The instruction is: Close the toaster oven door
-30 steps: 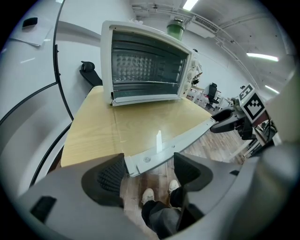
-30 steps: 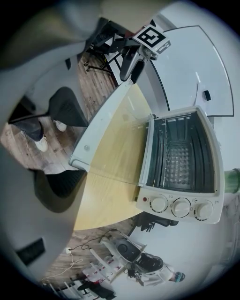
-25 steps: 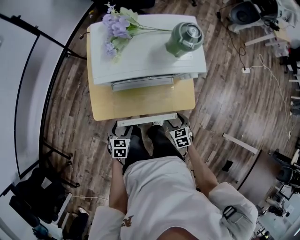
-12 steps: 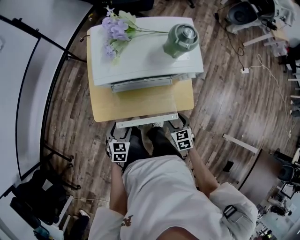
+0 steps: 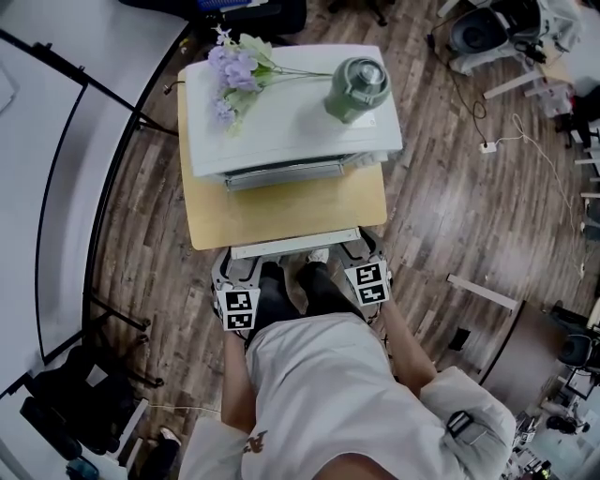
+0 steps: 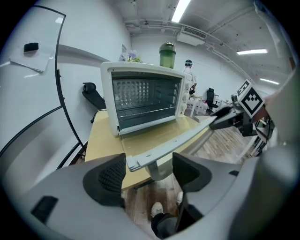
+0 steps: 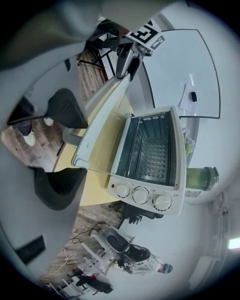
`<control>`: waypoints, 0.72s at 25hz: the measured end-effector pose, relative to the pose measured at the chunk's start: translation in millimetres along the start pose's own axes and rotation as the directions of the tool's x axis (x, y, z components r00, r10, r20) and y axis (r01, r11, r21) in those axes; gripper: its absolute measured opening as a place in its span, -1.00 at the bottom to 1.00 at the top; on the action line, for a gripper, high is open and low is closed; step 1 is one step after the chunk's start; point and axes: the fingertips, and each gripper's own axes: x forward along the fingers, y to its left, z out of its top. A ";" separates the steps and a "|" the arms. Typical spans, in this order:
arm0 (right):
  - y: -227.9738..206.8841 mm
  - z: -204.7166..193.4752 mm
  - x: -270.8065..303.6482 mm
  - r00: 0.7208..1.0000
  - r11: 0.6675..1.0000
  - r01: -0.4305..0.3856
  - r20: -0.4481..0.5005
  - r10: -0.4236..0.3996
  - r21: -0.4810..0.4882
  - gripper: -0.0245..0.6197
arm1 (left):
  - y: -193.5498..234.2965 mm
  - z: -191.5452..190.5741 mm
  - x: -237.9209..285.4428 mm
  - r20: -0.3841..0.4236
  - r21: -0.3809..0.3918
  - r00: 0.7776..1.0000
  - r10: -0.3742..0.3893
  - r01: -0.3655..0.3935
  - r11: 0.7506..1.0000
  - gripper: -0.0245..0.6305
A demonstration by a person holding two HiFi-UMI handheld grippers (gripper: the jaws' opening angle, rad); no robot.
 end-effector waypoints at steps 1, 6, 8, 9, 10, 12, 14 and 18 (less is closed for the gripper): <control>-0.8 3.0 -0.9 1.000 1.000 0.003 0.006 -0.003 -0.001 -0.10 | 1.1 4.6 -1.1 0.009 0.006 1.000 0.004 -0.004 1.000 0.01; -3.8 14.7 -5.5 1.000 1.000 0.006 0.028 -0.006 -0.003 -0.10 | 4.2 19.9 -5.0 0.040 0.030 0.999 0.021 -0.022 0.999 0.02; -5.3 18.6 -7.5 0.999 1.000 0.010 0.036 -0.010 -0.001 -0.10 | 5.0 23.8 -6.0 0.052 0.034 0.998 0.027 -0.029 0.999 0.02; -6.6 20.4 -8.2 0.999 1.000 0.015 0.039 -0.015 0.001 -0.10 | 5.7 26.1 -6.5 0.059 0.036 0.998 0.030 -0.032 0.999 0.02; -7.8 22.8 -8.9 0.999 1.000 0.019 0.045 -0.019 0.003 -0.10 | 6.5 28.8 -7.2 0.066 0.036 0.997 0.032 -0.035 0.999 0.02; -9.7 30.2 -10.1 0.997 1.000 0.024 0.067 -0.025 0.010 -0.10 | 8.0 34.2 -8.9 0.080 0.031 0.996 0.030 -0.033 0.999 0.02; -12.0 35.7 -11.0 0.996 0.999 0.030 0.085 -0.031 0.014 -0.11 | 8.9 38.4 -9.9 0.086 0.030 0.996 0.024 -0.027 0.999 0.02; -11.9 40.8 -12.4 0.995 0.999 0.041 0.094 -0.040 -0.011 -0.11 | 10.6 42.2 -11.1 0.091 0.031 0.996 0.018 -0.021 0.999 0.02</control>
